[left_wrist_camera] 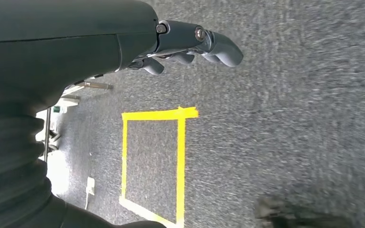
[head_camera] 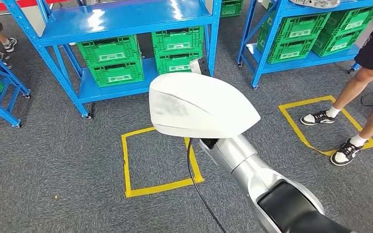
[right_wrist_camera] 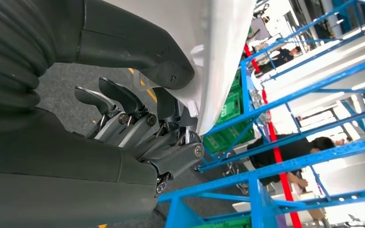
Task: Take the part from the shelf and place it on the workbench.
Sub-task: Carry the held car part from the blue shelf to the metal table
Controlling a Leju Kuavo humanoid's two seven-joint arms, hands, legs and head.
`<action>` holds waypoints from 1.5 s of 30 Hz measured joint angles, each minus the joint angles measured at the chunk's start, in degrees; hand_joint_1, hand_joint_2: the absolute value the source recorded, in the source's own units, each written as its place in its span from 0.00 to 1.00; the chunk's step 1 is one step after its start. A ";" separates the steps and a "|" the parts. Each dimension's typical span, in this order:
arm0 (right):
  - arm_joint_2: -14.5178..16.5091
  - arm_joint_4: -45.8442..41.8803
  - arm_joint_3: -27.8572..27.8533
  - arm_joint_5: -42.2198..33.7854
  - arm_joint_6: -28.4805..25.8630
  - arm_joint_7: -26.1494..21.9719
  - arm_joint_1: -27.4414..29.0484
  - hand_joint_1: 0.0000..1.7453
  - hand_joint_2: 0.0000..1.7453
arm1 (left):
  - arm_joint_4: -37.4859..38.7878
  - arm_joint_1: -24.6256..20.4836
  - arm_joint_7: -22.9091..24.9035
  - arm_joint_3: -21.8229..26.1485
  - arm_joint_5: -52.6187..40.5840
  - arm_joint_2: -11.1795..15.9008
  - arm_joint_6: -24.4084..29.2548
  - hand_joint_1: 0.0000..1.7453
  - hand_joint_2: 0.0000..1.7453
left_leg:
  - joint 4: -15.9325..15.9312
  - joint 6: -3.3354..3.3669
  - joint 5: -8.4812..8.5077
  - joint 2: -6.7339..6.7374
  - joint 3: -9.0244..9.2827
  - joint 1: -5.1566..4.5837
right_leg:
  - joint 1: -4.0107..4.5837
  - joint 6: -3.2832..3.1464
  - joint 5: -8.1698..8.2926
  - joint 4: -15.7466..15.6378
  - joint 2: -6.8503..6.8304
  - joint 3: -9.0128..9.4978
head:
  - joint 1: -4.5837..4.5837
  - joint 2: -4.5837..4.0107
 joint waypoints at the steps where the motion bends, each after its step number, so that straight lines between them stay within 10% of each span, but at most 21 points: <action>1: 0.00 0.00 0.00 -0.20 0.07 0.09 0.14 1.00 1.00 | 0.00 0.06 0.03 0.08 0.19 0.05 -0.10 0.00 1.00 | 2.49 -0.09 -0.30 -0.02 0.03 -0.01 | 0.04 0.01 0.55 0.21 -0.02 -0.88 | -0.01 -0.01; 4: 0.04 0.02 0.00 -1.53 0.56 0.02 0.57 1.00 1.00 | -0.02 0.42 0.88 0.27 0.45 0.10 -0.25 0.00 1.00 | -0.80 -0.12 3.43 -0.02 5.15 0.03 | -0.05 0.40 1.95 1.36 -0.04 -3.82 | -0.01 -0.01; 7: 0.06 0.12 0.00 -2.19 1.20 -1.02 0.77 1.00 1.00 | -0.09 0.56 2.46 0.28 0.08 0.28 -0.25 0.00 1.00 | -10.93 0.29 2.22 -0.22 12.07 -0.26 | 0.08 1.17 3.14 2.51 -0.08 -5.91 | 0.03 -0.01; 10: -0.07 0.72 0.00 -2.26 2.03 -2.45 1.33 1.00 1.00 | -0.15 0.87 3.19 0.28 -0.41 0.84 -0.12 0.00 1.00 | -12.66 1.42 2.24 -0.29 11.92 -0.29 | 0.16 1.93 4.27 2.54 -0.16 -6.67 | 0.06 -0.01; 16: -0.29 3.44 0.00 -2.84 3.91 -3.64 1.37 1.00 1.00 | -0.24 1.00 2.30 0.49 0.01 2.31 -0.22 0.00 1.00 | -12.65 3.01 6.25 0.16 7.55 -0.01 | -0.45 3.81 -7.33 17.99 0.17 -10.32 | 0.48 -0.01; 18: -0.31 3.58 -0.02 -2.46 3.37 -3.94 1.38 1.00 1.00 | -0.24 0.98 2.67 0.59 -0.42 2.49 -0.85 0.00 1.00 | -12.51 2.87 7.67 0.26 5.65 -0.01 | -0.58 3.80 -5.26 18.53 0.17 -8.15 | 0.49 0.00; 22: -0.92 1.29 -0.81 -1.40 2.58 -3.56 1.38 1.00 1.00 | -0.20 0.69 0.99 0.66 -0.96 2.05 -1.86 0.00 1.00 | -12.49 1.93 10.43 0.21 3.13 -0.13 | -0.23 2.67 -4.62 3.80 0.20 3.52 | 0.51 -0.01; 25: -1.52 -0.51 -1.77 -0.78 2.04 -1.60 1.57 1.00 1.00 | -0.14 0.28 0.67 0.66 -1.48 1.57 -2.13 0.00 1.00 | -13.52 0.77 12.36 0.20 2.81 0.08 | 0.06 1.65 -4.33 0.55 0.19 4.30 | 0.65 -0.02; 28: -1.78 -2.16 -2.22 -0.36 1.70 0.19 2.13 1.00 1.00 | -0.04 0.12 1.27 0.65 -1.67 1.37 -1.92 0.00 1.00 | -9.82 0.02 6.94 0.05 1.26 0.27 | -0.20 0.27 -1.81 -0.11 0.13 2.35 | 0.48 -0.01; 31: -1.90 -3.38 -2.54 -0.12 1.58 0.74 2.66 1.00 1.00 | -0.05 -0.10 1.54 0.65 -1.63 1.52 -1.73 0.00 1.00 | 0.78 -0.43 0.10 -0.05 -0.02 0.24 | 0.00 0.00 0.57 0.13 0.23 -0.54 | 0.31 -0.01; 33: -2.02 -4.13 -2.64 0.25 1.33 0.99 3.19 1.00 1.00 | -0.07 -0.23 1.22 0.65 -1.40 1.55 -1.65 0.00 1.00 | 3.22 -0.47 1.93 -0.05 1.67 0.23 | 0.04 0.17 1.95 0.62 0.18 -2.82 | 0.30 0.00; 35: -2.15 -5.08 -2.67 0.66 1.29 1.09 3.53 1.00 1.00 | -0.09 -0.37 0.11 0.66 -0.96 1.64 -1.65 0.00 1.00 | -1.47 -0.23 3.78 -0.09 6.80 0.23 | 0.02 0.54 3.05 1.35 0.17 -4.97 | 0.29 0.00; 38: -2.34 -5.86 -2.68 0.69 2.60 0.49 3.22 1.00 1.00 | -0.21 -0.88 -2.19 0.89 0.55 1.94 -1.65 0.00 1.00 | -12.12 0.48 0.16 -0.31 14.70 -0.17 | 0.22 1.46 4.40 2.31 0.31 -6.64 | 0.31 -0.01; 41: -2.43 -5.50 -2.65 0.55 3.91 -0.84 2.75 1.00 1.00 | -0.19 -0.90 -2.46 1.63 1.27 1.78 -1.96 0.00 1.00 | -13.47 1.83 0.46 0.39 14.48 -0.22 | 0.05 2.46 5.34 2.57 0.62 -7.20 | 0.34 0.00; 45: -2.56 -4.51 -2.64 0.44 4.11 -1.88 2.23 1.00 1.00 | -0.11 -0.13 -1.78 1.72 0.37 1.27 -2.16 0.00 1.00 | -13.41 3.09 2.48 2.00 12.59 -0.06 | -0.41 3.86 -2.21 13.55 0.62 -11.46 | 0.55 -0.01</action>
